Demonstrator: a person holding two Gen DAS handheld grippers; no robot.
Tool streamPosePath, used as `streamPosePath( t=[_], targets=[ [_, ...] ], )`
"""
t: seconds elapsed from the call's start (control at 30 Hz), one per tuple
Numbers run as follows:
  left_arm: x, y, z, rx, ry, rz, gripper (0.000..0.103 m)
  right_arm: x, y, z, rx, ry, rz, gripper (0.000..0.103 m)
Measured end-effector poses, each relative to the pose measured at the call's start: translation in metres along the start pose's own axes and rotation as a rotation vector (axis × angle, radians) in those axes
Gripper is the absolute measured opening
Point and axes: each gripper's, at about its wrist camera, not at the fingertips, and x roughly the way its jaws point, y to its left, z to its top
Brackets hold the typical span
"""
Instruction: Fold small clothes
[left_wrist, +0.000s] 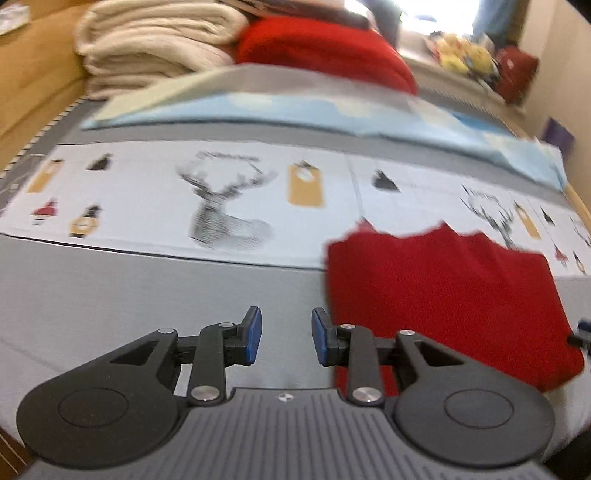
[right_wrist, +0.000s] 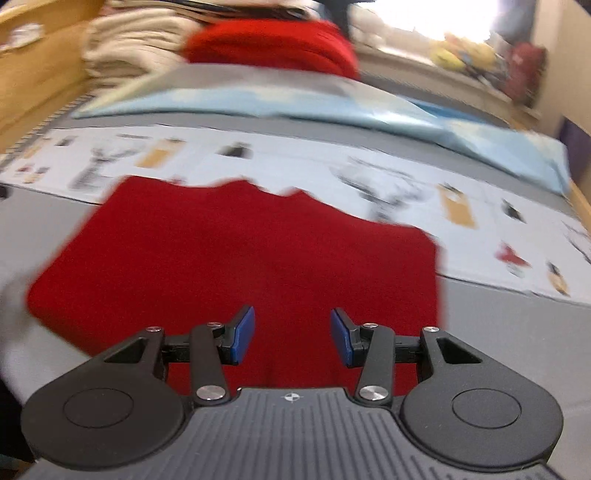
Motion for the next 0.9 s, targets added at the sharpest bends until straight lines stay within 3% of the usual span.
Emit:
streamPosePath(
  t=[0.3,0.43,0.53,0.7,0.9],
  targets=[
    [-0.021,0.070,0.006,-0.126,-0.053,0.053,0.033,0.017,0.160,0.003,-0.099,-0.079,0.206,0.043],
    [-0.025,0.092,0.004,-0.177,-0.056,0.055,0.033,0.032,0.229,0.004,-0.191,-0.074,0.264,0.043],
    [-0.028,0.104,0.002,-0.201,-0.056,0.056,0.033,0.048,0.267,0.004,-0.257,-0.041,0.289,0.048],
    [-0.030,0.119,-0.001,-0.231,-0.052,0.058,0.033,0.082,0.300,-0.006,-0.361,0.050,0.208,0.051],
    [-0.027,0.124,0.000,-0.235,-0.048,0.059,0.033,0.100,0.314,-0.021,-0.455,0.082,0.132,0.052]
  ],
)
